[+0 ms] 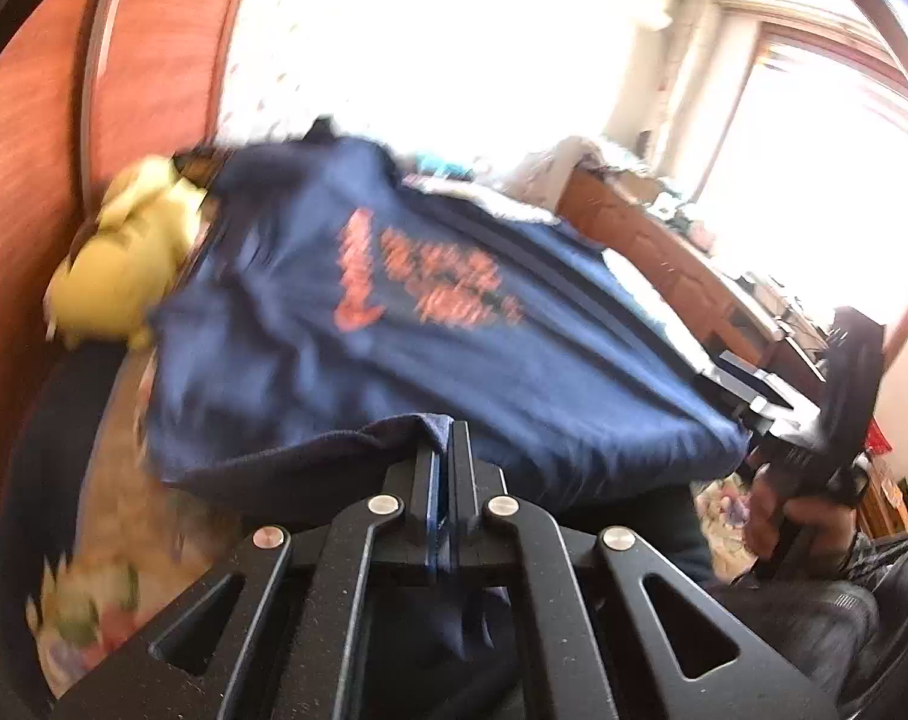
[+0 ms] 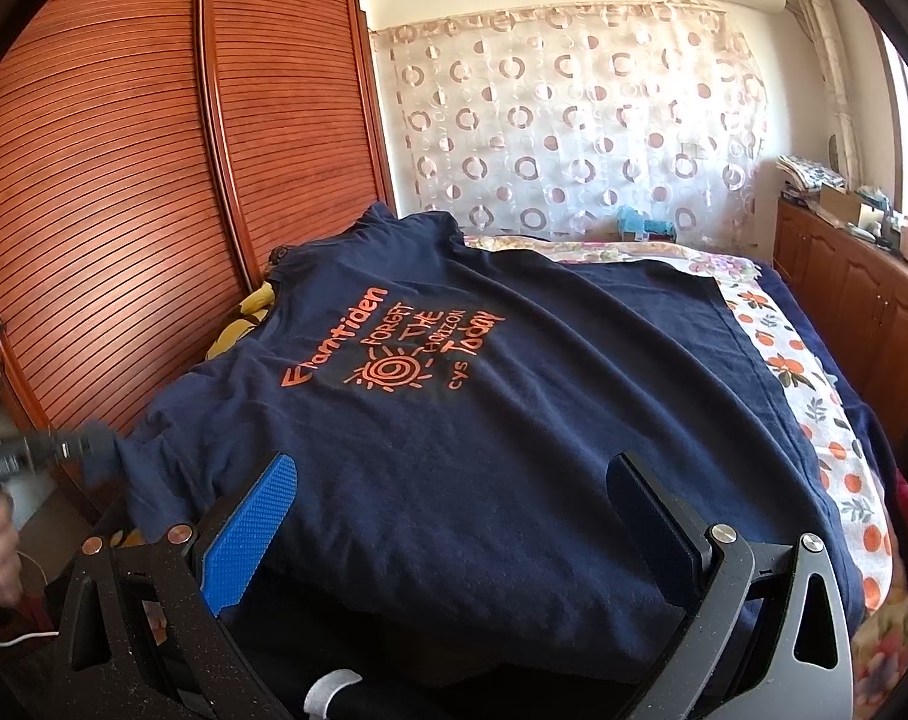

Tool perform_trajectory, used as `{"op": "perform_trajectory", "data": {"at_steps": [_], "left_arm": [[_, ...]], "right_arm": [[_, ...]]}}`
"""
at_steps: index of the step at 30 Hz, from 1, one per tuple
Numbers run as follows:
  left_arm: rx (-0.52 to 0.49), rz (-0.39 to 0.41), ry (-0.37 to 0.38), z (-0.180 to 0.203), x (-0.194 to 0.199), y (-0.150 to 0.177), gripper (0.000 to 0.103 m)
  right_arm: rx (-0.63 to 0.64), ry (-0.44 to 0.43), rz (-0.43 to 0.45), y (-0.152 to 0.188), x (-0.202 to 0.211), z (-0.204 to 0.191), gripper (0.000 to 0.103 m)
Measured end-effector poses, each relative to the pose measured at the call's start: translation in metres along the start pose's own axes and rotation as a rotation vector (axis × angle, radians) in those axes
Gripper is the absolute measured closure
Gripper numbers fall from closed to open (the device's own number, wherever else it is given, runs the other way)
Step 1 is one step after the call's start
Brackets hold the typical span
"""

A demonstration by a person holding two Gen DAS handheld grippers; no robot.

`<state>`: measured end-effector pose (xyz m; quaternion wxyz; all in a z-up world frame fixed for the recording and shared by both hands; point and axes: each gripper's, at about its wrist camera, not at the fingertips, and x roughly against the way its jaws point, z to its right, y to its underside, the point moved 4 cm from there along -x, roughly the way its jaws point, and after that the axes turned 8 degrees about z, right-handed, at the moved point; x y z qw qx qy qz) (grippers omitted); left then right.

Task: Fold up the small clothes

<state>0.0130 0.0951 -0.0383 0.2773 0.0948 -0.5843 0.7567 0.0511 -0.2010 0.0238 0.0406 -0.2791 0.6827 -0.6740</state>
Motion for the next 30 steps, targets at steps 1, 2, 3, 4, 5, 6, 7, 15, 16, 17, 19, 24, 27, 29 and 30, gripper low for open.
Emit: {"op": "perform_trajectory", "data": {"at_steps": [1, 2, 3, 4, 5, 6, 7, 15, 16, 17, 19, 24, 27, 29, 30], "left_arm": [[-0.020, 0.020, 0.010, 0.005, -0.001, -0.010, 0.100], [-0.036, 0.036, 0.016, 0.009, -0.001, -0.018, 0.100], [-0.057, 0.051, 0.019, 0.012, -0.004, -0.026, 0.100], [-0.080, 0.067, 0.017, 0.014, -0.008, -0.035, 0.100], [-0.090, 0.080, 0.019, 0.016, -0.011, -0.043, 0.100], [-0.096, 0.090, 0.022, 0.015, -0.016, -0.051, 0.100], [-0.101, 0.104, 0.018, 0.014, -0.023, -0.060, 0.100], [-0.095, 0.071, -0.016, -0.001, -0.101, -0.087, 0.100], [-0.083, 0.065, -0.009, -0.002, -0.109, -0.087, 0.100], [-0.078, 0.063, -0.007, -0.005, -0.113, -0.088, 0.100], [-0.078, 0.054, 0.002, -0.004, -0.118, -0.088, 0.100], [-0.097, 0.022, -0.003, 0.002, -0.124, -0.090, 0.097], [-0.121, 0.004, -0.018, 0.003, -0.123, -0.086, 0.072], [-0.149, 0.006, -0.038, 0.002, -0.119, -0.085, 0.053], [-0.170, 0.003, -0.054, 0.003, -0.118, -0.084, 0.052]], "right_arm": [[0.002, 0.000, 0.004, -0.001, -0.001, 0.001, 0.000], [0.003, 0.000, 0.007, -0.003, -0.002, 0.001, 0.000], [0.002, 0.001, 0.009, -0.004, -0.003, 0.002, 0.000], [0.000, 0.000, 0.010, -0.005, -0.004, 0.003, 0.000], [-0.002, -0.003, 0.012, -0.006, -0.005, 0.003, 0.000], [-0.001, -0.005, 0.016, -0.007, -0.006, 0.003, 0.000], [0.001, -0.004, 0.018, -0.008, -0.007, 0.003, 0.000], [0.008, -0.034, 0.005, -0.013, -0.029, 0.001, 0.000], [0.013, -0.036, 0.003, -0.013, -0.032, 0.000, 0.000], [0.018, -0.038, 0.001, -0.013, -0.034, -0.001, 0.000], [0.026, -0.045, -0.003, -0.014, -0.037, -0.002, 0.000], [0.039, -0.069, -0.014, -0.016, -0.052, -0.006, 0.000], [0.056, -0.099, -0.034, -0.015, -0.063, -0.010, 0.002], [0.071, -0.119, -0.059, -0.013, -0.073, -0.014, 0.005], [0.077, -0.136, -0.073, -0.011, -0.078, -0.015, 0.006]]}}
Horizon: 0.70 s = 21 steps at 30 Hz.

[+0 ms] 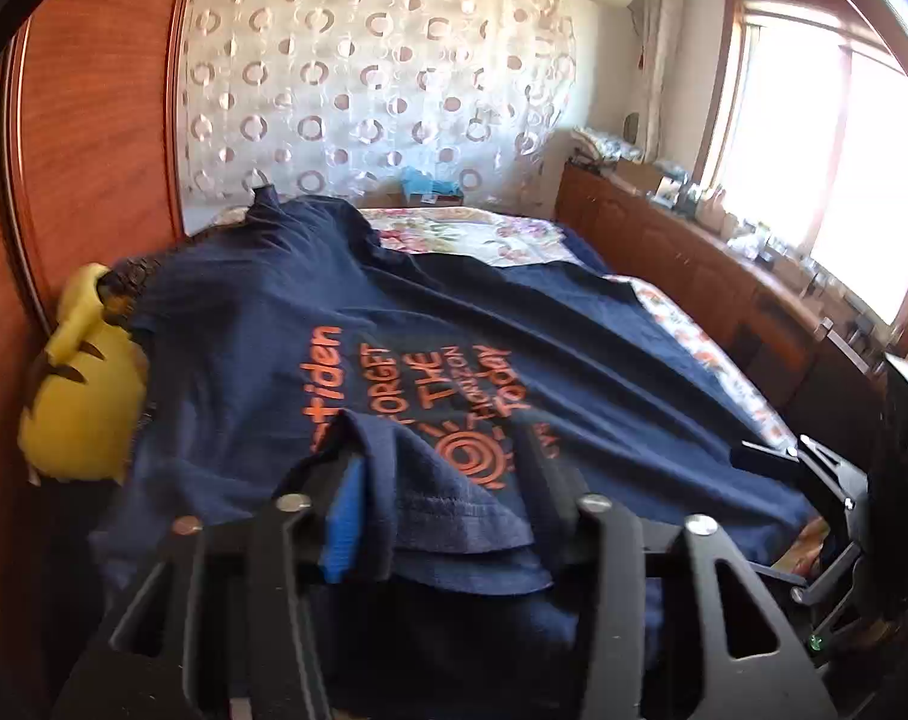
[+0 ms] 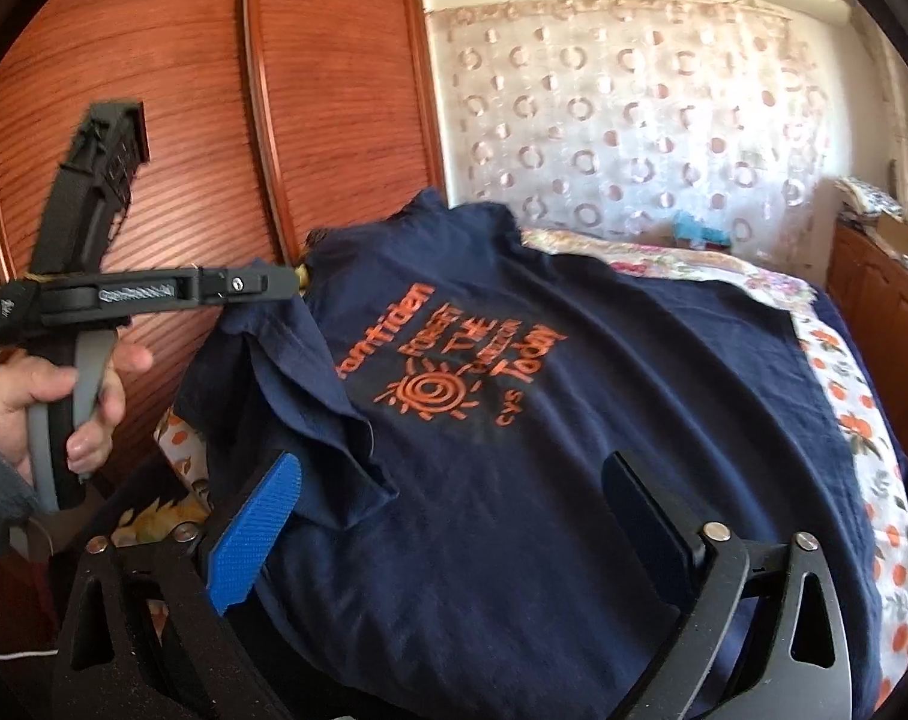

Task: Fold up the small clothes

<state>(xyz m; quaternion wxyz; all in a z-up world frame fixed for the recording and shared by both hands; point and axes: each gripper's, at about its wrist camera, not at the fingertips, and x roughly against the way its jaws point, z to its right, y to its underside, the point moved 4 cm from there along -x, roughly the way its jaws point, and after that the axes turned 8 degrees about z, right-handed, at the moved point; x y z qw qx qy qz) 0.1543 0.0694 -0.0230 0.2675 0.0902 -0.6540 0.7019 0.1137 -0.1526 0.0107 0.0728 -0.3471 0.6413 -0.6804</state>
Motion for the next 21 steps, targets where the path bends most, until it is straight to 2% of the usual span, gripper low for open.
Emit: {"op": "perform_trajectory", "data": {"at_steps": [2, 5, 10, 14, 17, 19, 20, 21], "left_arm": [[-0.024, 0.003, -0.016, 0.000, 0.005, 0.001, 0.044], [-0.021, 0.007, -0.021, -0.007, 0.013, 0.001, 0.022], [-0.017, 0.021, -0.067, -0.025, 0.029, -0.002, 0.022], [0.017, -0.010, -0.085, -0.046, 0.027, 0.007, 0.022], [0.039, -0.043, -0.096, -0.058, 0.021, 0.021, 0.022], [0.053, -0.065, -0.096, -0.063, 0.016, 0.031, 0.022], [0.054, -0.076, -0.100, -0.065, 0.014, 0.035, 0.022], [0.051, -0.086, -0.107, -0.068, 0.013, 0.039, 0.022]], "right_arm": [[0.008, -0.037, -0.029, 0.003, -0.013, -0.003, 0.008], [0.021, -0.094, -0.085, 0.007, -0.035, -0.005, 0.014], [0.028, -0.174, -0.176, 0.011, -0.073, -0.006, 0.027], [0.030, -0.195, -0.234, 0.014, -0.097, -0.003, 0.040], [0.001, -0.197, -0.271, 0.017, -0.108, 0.001, 0.054], [0.007, -0.185, -0.276, 0.016, -0.108, 0.002, 0.075], [0.008, -0.176, -0.274, 0.014, -0.106, 0.002, 0.090], [0.011, -0.157, -0.254, 0.011, -0.103, 0.004, 0.096]]}}
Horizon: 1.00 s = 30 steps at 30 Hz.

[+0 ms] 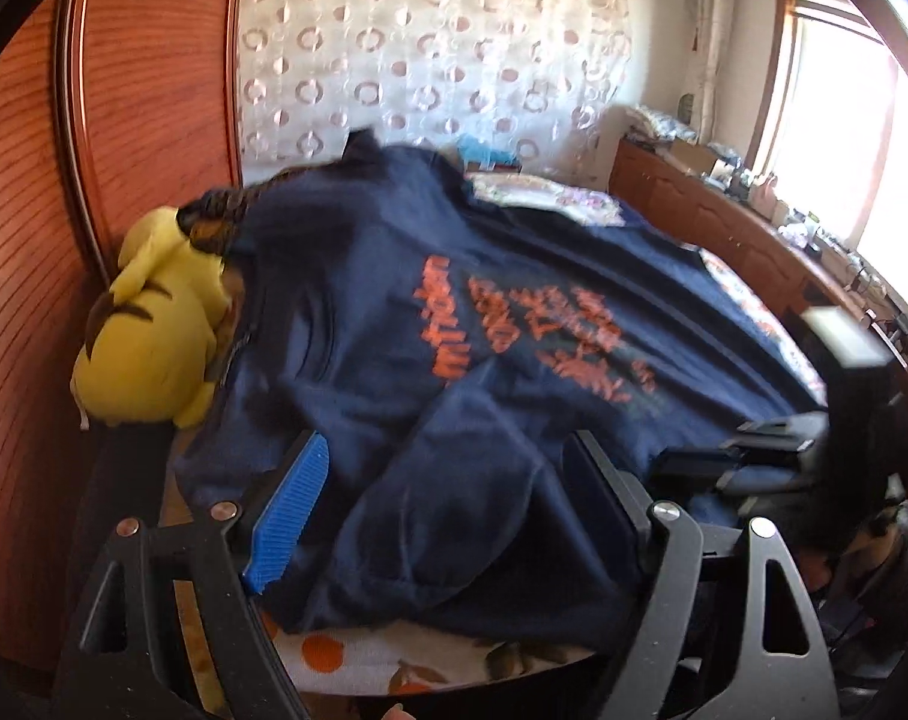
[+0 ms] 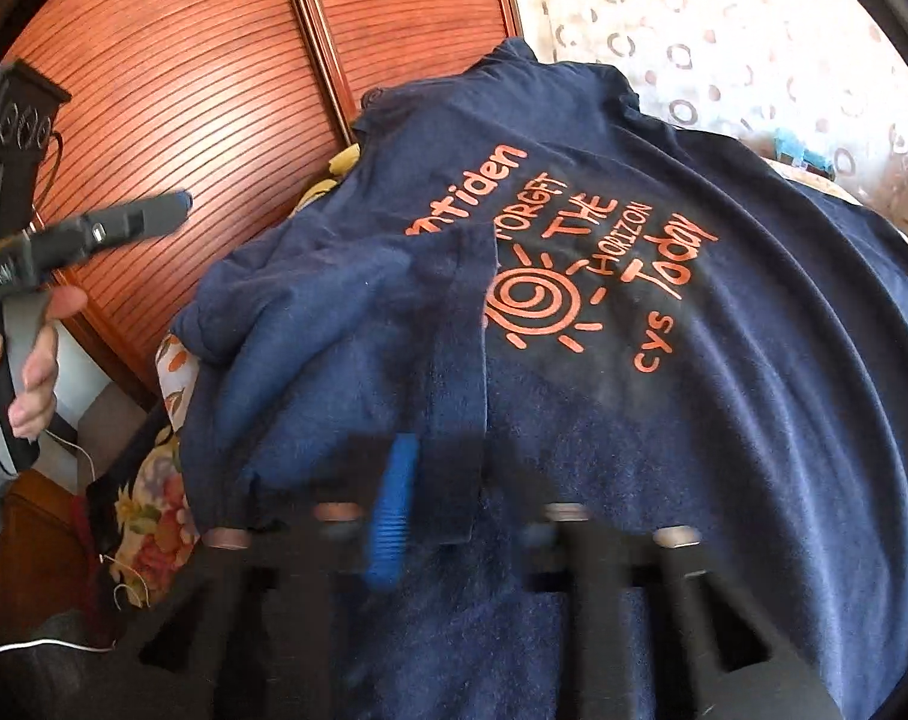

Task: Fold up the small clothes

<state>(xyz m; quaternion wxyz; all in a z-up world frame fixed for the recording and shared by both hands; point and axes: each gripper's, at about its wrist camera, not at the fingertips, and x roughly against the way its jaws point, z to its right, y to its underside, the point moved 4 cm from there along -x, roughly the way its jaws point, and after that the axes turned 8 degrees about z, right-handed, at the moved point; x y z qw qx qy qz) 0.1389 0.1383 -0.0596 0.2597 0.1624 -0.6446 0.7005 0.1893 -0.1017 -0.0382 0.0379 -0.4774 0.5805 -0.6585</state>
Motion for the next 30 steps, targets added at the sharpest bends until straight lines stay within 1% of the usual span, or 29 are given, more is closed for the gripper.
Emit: {"op": "perform_trajectory", "data": {"at_steps": [3, 4, 7, 8, 10, 12, 14, 15, 18, 19, 20, 21, 22, 23, 25, 26, 27, 30], "left_arm": [[-0.023, -0.014, -0.034, -0.007, 0.000, 0.013, 0.022], [-0.030, -0.017, -0.053, -0.011, 0.001, 0.017, 0.022], [-0.031, -0.033, -0.079, -0.023, 0.004, 0.030, 0.022], [-0.026, -0.041, -0.087, -0.028, 0.005, 0.035, 0.022], [-0.020, -0.054, -0.100, -0.037, 0.004, 0.044, 0.022], [-0.021, -0.065, -0.085, -0.043, 0.001, 0.051, 0.027], [-0.015, -0.070, -0.052, -0.044, -0.002, 0.056, 0.037], [-0.018, -0.069, -0.041, -0.043, -0.003, 0.057, 0.040], [-0.051, -0.076, -0.044, -0.039, -0.007, 0.060, 0.048], [-0.057, -0.072, -0.038, -0.038, -0.007, 0.060, 0.055], [-0.059, -0.068, -0.032, -0.037, -0.007, 0.060, 0.066], [-0.065, -0.065, -0.031, -0.037, -0.007, 0.059, 0.073], [-0.074, -0.061, -0.038, -0.037, -0.006, 0.058, 0.092], [-0.083, -0.059, -0.048, -0.038, -0.005, 0.057, 0.096], [-0.100, -0.052, -0.065, -0.039, 0.001, 0.053, 0.097], [-0.093, -0.047, -0.062, -0.041, 0.006, 0.049, 0.097], [-0.088, -0.044, -0.061, -0.043, 0.010, 0.045, 0.097], [-0.092, -0.004, -0.075, -0.050, 0.031, 0.027, 0.098]], "right_arm": [[-0.013, 0.039, 0.053, -0.005, 0.016, 0.002, 0.098], [-0.013, 0.051, 0.057, -0.005, 0.018, 0.002, 0.098], [0.033, 0.102, 0.054, -0.001, 0.022, -0.007, 0.098], [0.037, 0.106, 0.055, 0.000, 0.022, -0.010, 0.098], [0.024, 0.068, 0.067, 0.000, 0.022, -0.018, 0.098], [0.023, 0.040, 0.070, -0.002, 0.021, -0.025, 0.098], [0.033, 0.030, 0.070, -0.002, 0.016, -0.030, 0.097], [0.037, 0.023, 0.069, 0.000, 0.015, -0.029, 0.094], [0.040, 0.014, 0.062, 0.001, 0.009, -0.032, 0.091], [0.035, 0.008, 0.060, 0.001, 0.008, -0.031, 0.090], [0.030, -0.002, 0.058, 0.001, 0.006, -0.031, 0.090], [0.029, -0.006, 0.054, 0.001, 0.005, -0.030, 0.088], [0.029, -0.006, 0.052, 0.003, 0.008, -0.031, 0.087], [0.030, -0.010, 0.049, 0.003, 0.008, -0.031, 0.087], [0.027, -0.033, 0.041, 0.004, 0.010, -0.031, 0.087], [0.030, -0.041, 0.039, 0.004, 0.010, -0.031, 0.087], [0.036, -0.040, 0.038, 0.004, 0.010, -0.032, 0.087], [0.050, -0.037, 0.042, 0.005, 0.012, -0.037, 0.087]]}}
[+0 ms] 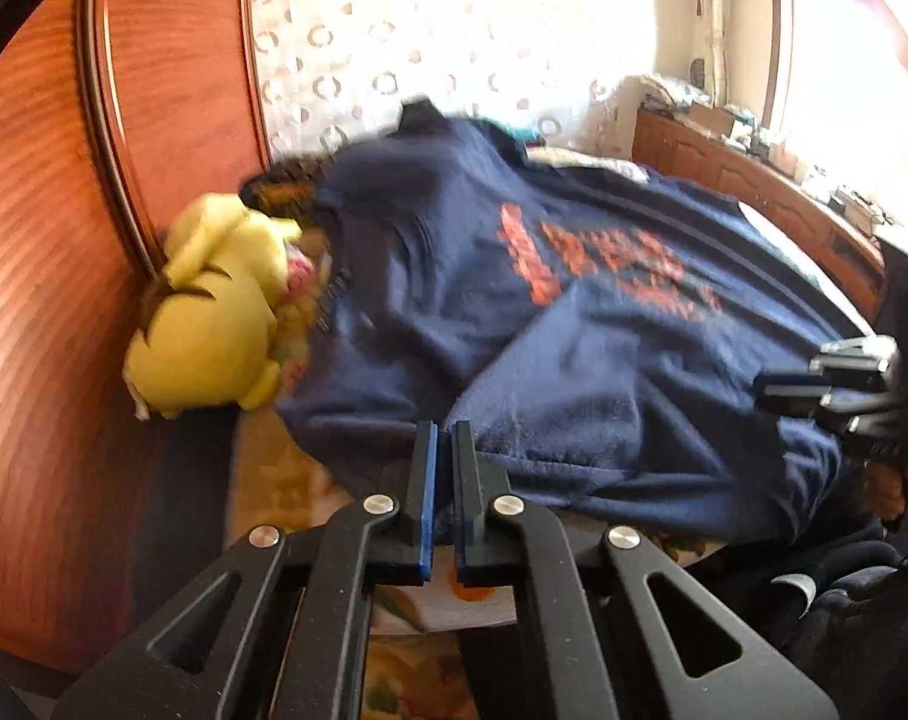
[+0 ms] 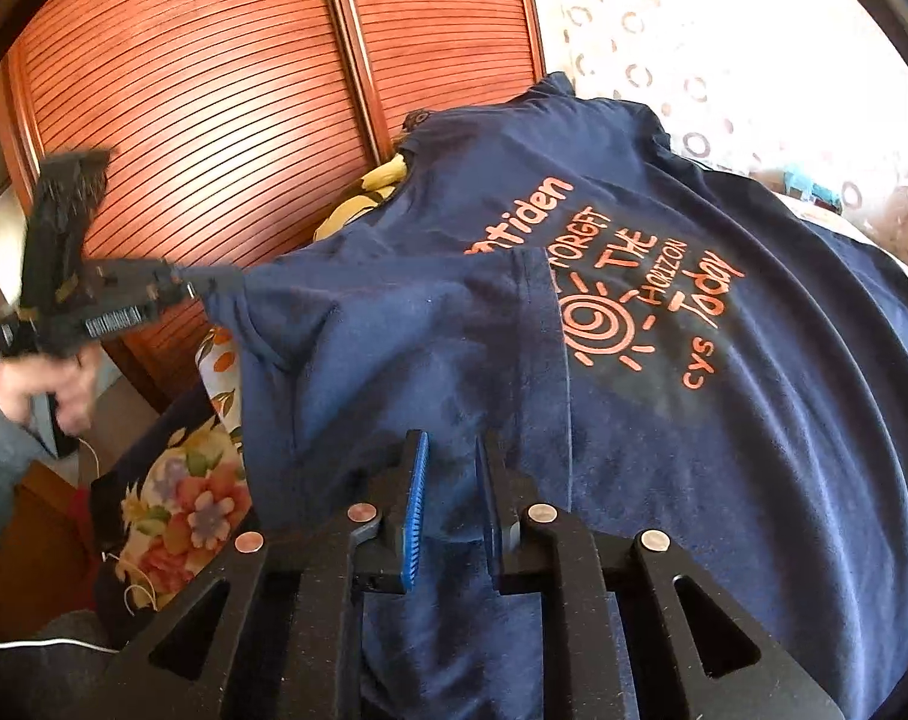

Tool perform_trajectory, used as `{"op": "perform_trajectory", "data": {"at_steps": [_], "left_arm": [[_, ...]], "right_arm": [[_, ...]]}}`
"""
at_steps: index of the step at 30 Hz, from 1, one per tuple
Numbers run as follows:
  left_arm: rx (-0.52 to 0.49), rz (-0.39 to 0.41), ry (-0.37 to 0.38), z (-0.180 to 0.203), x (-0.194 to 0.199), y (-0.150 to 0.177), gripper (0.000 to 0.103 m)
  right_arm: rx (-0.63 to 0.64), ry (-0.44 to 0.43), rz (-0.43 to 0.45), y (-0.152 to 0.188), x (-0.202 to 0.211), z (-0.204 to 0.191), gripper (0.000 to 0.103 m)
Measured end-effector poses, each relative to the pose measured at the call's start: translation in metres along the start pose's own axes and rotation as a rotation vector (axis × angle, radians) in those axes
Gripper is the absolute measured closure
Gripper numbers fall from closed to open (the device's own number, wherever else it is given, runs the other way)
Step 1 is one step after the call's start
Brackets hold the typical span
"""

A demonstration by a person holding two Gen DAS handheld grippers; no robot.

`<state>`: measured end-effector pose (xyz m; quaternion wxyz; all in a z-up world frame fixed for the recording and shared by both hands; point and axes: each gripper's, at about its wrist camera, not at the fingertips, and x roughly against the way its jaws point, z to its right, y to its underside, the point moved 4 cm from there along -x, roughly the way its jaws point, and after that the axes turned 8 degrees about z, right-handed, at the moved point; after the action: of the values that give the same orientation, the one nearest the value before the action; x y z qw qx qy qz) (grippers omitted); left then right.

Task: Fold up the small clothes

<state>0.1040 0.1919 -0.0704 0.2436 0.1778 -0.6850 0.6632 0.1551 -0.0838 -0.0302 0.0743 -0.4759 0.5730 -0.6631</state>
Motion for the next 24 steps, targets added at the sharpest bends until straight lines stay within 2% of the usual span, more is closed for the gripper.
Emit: {"op": "perform_trajectory", "data": {"at_steps": [2, 7, 9, 10, 12, 14, 17, 18, 19, 20, 22, 24], "left_arm": [[0.000, 0.028, -0.007, -0.006, 0.013, -0.011, 0.098], [0.013, 0.008, 0.011, -0.012, 0.024, -0.023, 0.095], [0.022, 0.010, 0.010, -0.010, 0.026, -0.024, 0.071], [0.017, 0.035, -0.012, -0.009, 0.028, -0.026, 0.052], [0.016, 0.071, -0.010, -0.006, 0.029, -0.031, 0.044], [0.040, 0.086, 0.001, -0.003, 0.025, -0.037, 0.026], [0.068, 0.143, -0.011, 0.001, 0.020, -0.051, 0.024], [0.076, 0.152, -0.007, 0.002, 0.019, -0.055, 0.024], [0.082, 0.160, 0.004, 0.005, 0.015, -0.060, 0.024], [0.085, 0.167, 0.012, 0.008, 0.011, -0.064, 0.024], [0.087, 0.177, 0.017, 0.014, 0.004, -0.073, 0.024], [0.091, 0.175, 0.028, 0.020, -0.005, -0.082, 0.024]], "right_arm": [[0.006, -0.002, 0.010, -0.001, 0.003, -0.003, 0.087], [0.019, -0.004, 0.002, 0.000, 0.002, -0.006, 0.086], [0.016, -0.004, 0.000, 0.000, 0.001, -0.005, 0.086], [0.014, -0.004, 0.003, -0.001, 0.002, -0.004, 0.086], [0.013, 0.002, 0.013, -0.003, 0.004, -0.001, 0.086], [0.019, 0.011, 0.019, -0.006, 0.006, 0.002, 0.086], [0.032, 0.028, 0.033, -0.014, 0.010, 0.008, 0.078], [0.032, 0.032, 0.039, -0.017, 0.011, 0.011, 0.070], [0.031, 0.044, 0.048, -0.020, 0.013, 0.014, 0.058], [0.028, 0.059, 0.057, -0.023, 0.014, 0.018, 0.052], [0.023, 0.075, 0.073, -0.030, 0.016, 0.027, 0.044], [0.028, 0.097, 0.077, -0.038, 0.015, 0.034, 0.040]]}}
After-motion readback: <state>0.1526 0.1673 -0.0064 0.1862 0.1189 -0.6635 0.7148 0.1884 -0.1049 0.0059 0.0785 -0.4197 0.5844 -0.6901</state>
